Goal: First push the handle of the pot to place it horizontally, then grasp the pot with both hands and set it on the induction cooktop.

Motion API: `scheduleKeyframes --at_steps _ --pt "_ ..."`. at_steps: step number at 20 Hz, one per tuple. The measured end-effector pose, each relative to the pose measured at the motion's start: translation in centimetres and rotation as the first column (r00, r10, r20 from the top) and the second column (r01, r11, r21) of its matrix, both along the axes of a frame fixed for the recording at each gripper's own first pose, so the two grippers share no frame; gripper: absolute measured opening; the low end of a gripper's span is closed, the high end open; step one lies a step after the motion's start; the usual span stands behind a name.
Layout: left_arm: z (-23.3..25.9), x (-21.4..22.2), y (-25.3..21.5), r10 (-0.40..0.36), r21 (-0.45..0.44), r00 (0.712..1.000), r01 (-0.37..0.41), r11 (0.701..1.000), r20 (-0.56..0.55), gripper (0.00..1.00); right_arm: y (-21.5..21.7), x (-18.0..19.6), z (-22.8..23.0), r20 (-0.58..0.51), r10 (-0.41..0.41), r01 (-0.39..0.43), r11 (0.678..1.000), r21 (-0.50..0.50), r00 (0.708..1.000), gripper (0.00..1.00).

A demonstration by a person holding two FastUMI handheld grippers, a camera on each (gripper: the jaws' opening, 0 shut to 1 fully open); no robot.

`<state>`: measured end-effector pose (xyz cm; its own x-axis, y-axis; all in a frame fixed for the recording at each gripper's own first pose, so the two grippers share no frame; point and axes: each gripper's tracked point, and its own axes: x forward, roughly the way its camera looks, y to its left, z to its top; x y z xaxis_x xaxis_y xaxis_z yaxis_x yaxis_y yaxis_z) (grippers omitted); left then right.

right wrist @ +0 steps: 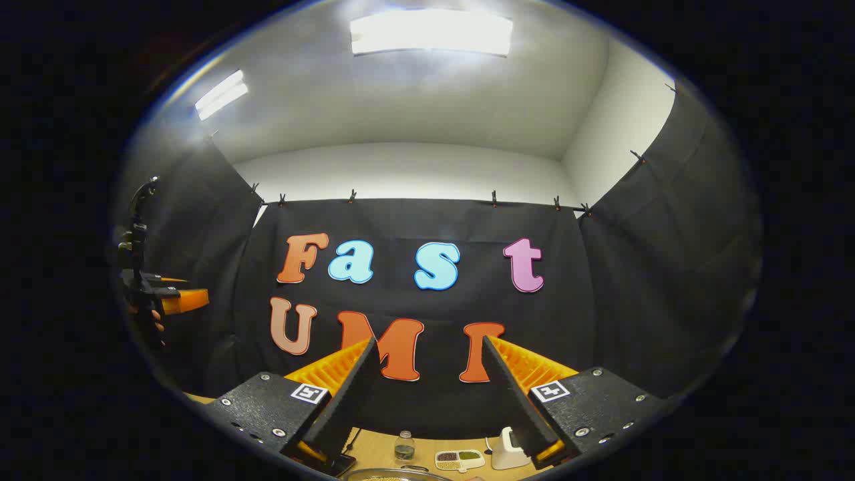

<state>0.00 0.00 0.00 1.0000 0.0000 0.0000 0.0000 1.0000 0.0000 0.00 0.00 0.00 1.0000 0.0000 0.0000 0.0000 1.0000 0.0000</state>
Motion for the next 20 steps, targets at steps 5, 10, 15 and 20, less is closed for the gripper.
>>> scheduleKeyframes --at_steps 5,10,15,20 --pt "-0.4 0.2 0.4 0.005 0.005 1.0 -0.005 1.0 0.009 0.99 0.7 0.2 -0.7 -0.002 0.015 -0.015 1.0 -0.002 1.0 0.95" --pt "1.5 -0.8 0.9 0.005 0.008 0.998 -0.006 1.0 0.069 0.98 1.4 0.5 -1.6 -0.02 0.02 -0.02 1.0 -0.004 1.0 0.95" --pt "2.4 -1.9 0.2 -0.022 -0.005 0.993 0.023 1.0 0.112 0.97 1.1 0.6 -2.3 -0.017 0.006 -0.006 1.0 -0.014 1.0 0.95" --pt "2.1 -1.4 -0.1 -0.03 -0.008 0.993 0.031 0.999 0.113 0.97 1.3 0.0 -4.4 -0.056 0.01 -0.011 1.0 -0.019 0.998 0.97"
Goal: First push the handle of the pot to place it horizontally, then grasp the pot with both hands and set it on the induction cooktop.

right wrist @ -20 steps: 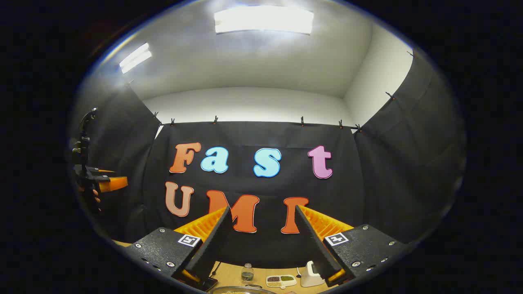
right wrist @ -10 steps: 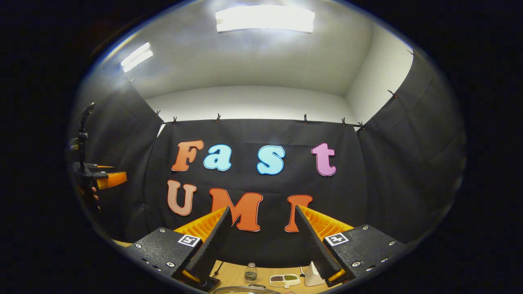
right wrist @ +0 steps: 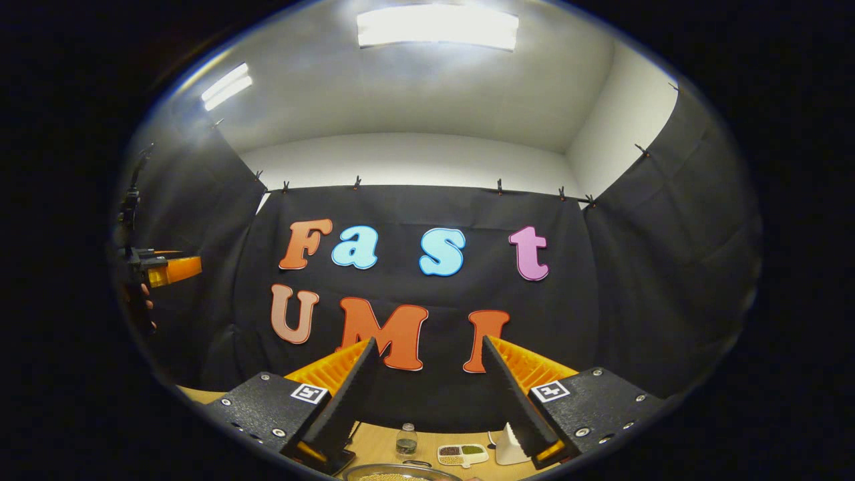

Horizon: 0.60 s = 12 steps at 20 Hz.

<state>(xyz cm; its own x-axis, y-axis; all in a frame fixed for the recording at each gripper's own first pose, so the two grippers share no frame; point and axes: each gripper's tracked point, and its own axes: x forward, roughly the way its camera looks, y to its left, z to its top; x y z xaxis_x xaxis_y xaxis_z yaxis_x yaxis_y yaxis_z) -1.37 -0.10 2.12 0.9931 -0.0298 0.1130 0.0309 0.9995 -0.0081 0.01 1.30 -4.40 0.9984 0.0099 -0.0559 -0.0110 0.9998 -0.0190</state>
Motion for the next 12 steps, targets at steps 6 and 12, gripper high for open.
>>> scheduleKeyframes --at_steps 6,12 --pt "-1.2 0.0 -0.8 -0.009 0.004 1.0 0.009 1.0 -0.024 0.96 0.7 -1.2 -6.7 -0.149 0.036 -0.035 0.999 0.008 0.988 0.95" --pt "-2.3 -0.5 -1.8 -0.022 0.025 0.999 0.023 0.999 -0.048 0.97 2.8 -3.5 -15.0 -0.376 0.118 -0.103 0.993 0.06 0.919 0.95"
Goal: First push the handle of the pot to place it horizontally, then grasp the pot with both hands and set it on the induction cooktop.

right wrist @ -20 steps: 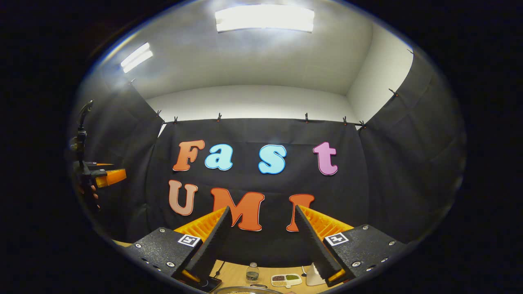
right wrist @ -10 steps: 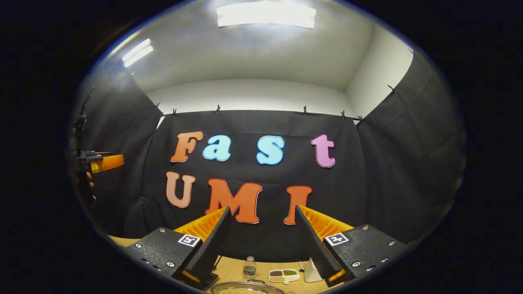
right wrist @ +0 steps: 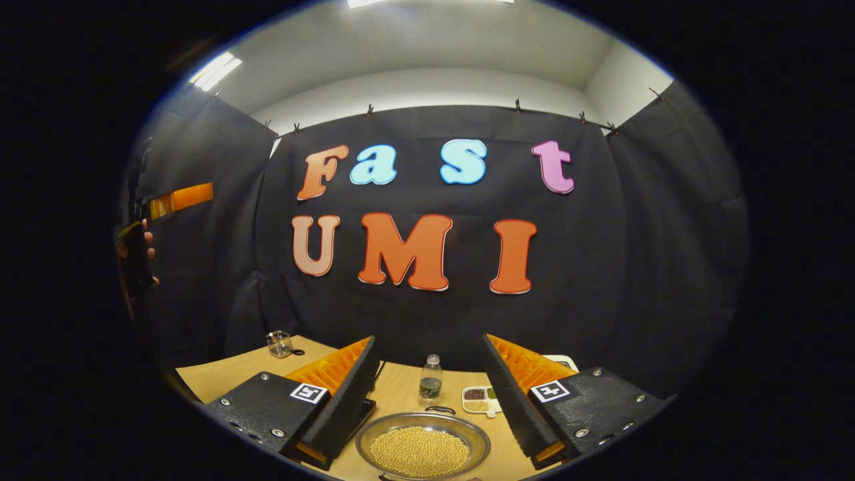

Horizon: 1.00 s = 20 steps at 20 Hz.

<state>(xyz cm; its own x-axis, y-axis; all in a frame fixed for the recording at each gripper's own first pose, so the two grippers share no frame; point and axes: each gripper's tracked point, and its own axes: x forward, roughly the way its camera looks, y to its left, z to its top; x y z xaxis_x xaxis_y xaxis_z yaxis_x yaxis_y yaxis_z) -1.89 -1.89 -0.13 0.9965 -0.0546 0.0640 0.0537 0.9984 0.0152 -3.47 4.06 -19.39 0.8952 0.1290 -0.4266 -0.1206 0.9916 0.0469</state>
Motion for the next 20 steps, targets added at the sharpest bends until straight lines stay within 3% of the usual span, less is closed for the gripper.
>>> scheduleKeyframes --at_steps 3,7,11,12,14,20 --pt "-0.3 -0.2 -0.3 -0.002 0.014 1.0 0.002 1.0 -0.003 0.96 1.5 -1.9 -3.6 -0.1 0.052 -0.05 0.999 0.019 0.994 0.96" --pt "-1.3 -0.1 -0.6 -0.005 0.018 1.0 0.006 1.0 -0.019 0.97 3.7 -4.9 -9.2 -0.252 0.116 -0.105 0.993 0.056 0.961 0.87" --pt "-1.5 0.0 0.1 0.009 0.028 1.0 -0.008 1.0 -0.022 0.97 6.4 -7.5 -13.5 -0.379 0.211 -0.166 0.975 0.146 0.901 0.66" --pt "-1.6 -0.1 0.2 0.01 0.025 1.0 -0.009 1.0 -0.023 0.97 6.4 -8.0 -14.6 -0.408 0.212 -0.162 0.975 0.153 0.888 0.51" --pt "-1.8 -0.2 0.4 0.013 0.022 1.0 -0.013 1.0 -0.025 0.97 6.6 -9.1 -17.2 -0.471 0.215 -0.153 0.974 0.168 0.855 0.31" --pt "-2.3 -0.7 0.7 0.015 0.032 1.0 -0.014 0.999 -0.027 0.97 8.1 -12.9 -22.3 -0.646 0.231 -0.116 0.97 0.215 0.727 0.04"
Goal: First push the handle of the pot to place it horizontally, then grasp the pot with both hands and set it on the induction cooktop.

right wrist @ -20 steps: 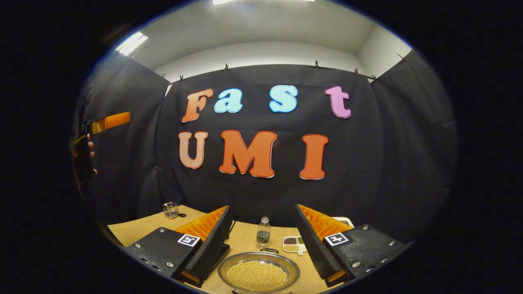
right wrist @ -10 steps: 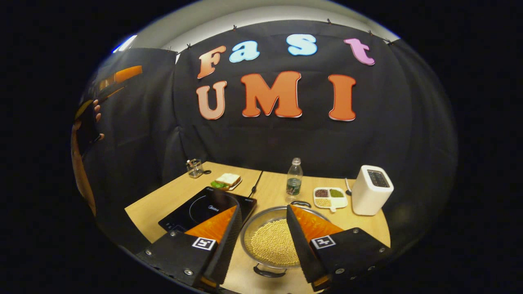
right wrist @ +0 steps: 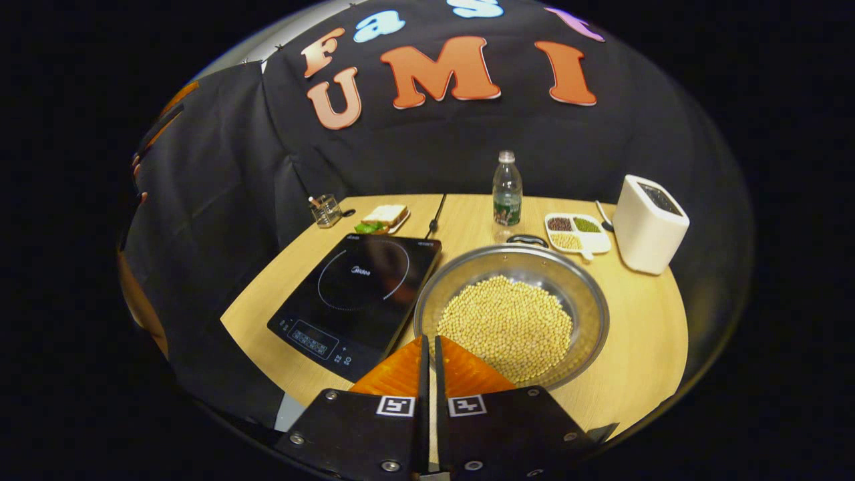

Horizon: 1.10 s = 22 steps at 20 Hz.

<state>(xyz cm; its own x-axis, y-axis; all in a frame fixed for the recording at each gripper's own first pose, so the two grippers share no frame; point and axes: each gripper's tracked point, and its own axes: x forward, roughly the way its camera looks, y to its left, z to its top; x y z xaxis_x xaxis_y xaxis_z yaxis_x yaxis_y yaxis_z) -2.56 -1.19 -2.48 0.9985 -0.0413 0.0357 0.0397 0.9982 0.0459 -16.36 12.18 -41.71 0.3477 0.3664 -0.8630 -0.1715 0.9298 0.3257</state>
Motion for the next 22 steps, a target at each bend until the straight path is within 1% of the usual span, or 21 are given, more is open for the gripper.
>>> scheduleKeyframes --at_steps 1,2,5,7,12,15,16,18,19,22 --pt "-0.2 0.0 0.0 0.0 -0.001 1.0 0.0 1.0 0.0 0.98 0.2 -0.9 -0.8 -0.03 -0.001 0.001 1.0 0.006 1.0 0.01" --pt "-0.4 -0.1 0.1 0.0 -0.001 1.0 0.0 1.0 -0.002 0.98 0.4 -1.6 -1.5 -0.063 0.0 0.001 1.0 0.015 0.998 0.0" --pt "-1.2 0.1 0.3 0.005 0.007 1.0 -0.005 1.0 -0.017 0.97 1.2 -3.6 -3.6 -0.165 -0.013 0.02 0.999 0.044 0.986 0.0" --pt "-1.5 0.2 0.5 0.009 0.008 1.0 -0.009 1.0 -0.027 0.98 1.4 -4.3 -4.7 -0.208 -0.018 0.029 0.998 0.049 0.978 0.0" --pt "-2.6 0.7 1.0 0.017 0.005 0.999 -0.017 1.0 -0.041 0.97 1.7 -5.4 -6.9 -0.279 -0.02 0.038 0.998 0.059 0.96 0.0" --pt "-3.3 1.1 1.1 0.021 0.009 0.998 -0.021 1.0 -0.06 0.96 2.2 -6.2 -8.0 -0.32 -0.028 0.058 0.995 0.086 0.947 0.0" --pt "-3.4 1.3 0.9 0.02 0.007 0.998 -0.02 1.0 -0.065 0.98 2.4 -6.1 -8.1 -0.325 -0.029 0.065 0.993 0.102 0.945 0.0" --pt "-3.7 1.4 0.9 0.019 0.003 0.997 -0.019 1.0 -0.073 0.96 2.3 -6.3 -8.0 -0.317 -0.032 0.074 0.99 0.122 0.948 0.0" --pt "-3.8 1.5 0.8 0.019 0.005 0.997 -0.019 1.0 -0.075 0.99 2.3 -6.3 -8.1 -0.317 -0.037 0.082 0.988 0.131 0.948 0.0" --pt "-4.3 1.6 0.5 0.017 0.005 0.996 -0.017 1.0 -0.083 0.99 1.7 -6.5 -8.1 -0.326 -0.058 0.11 0.983 0.143 0.944 0.0"
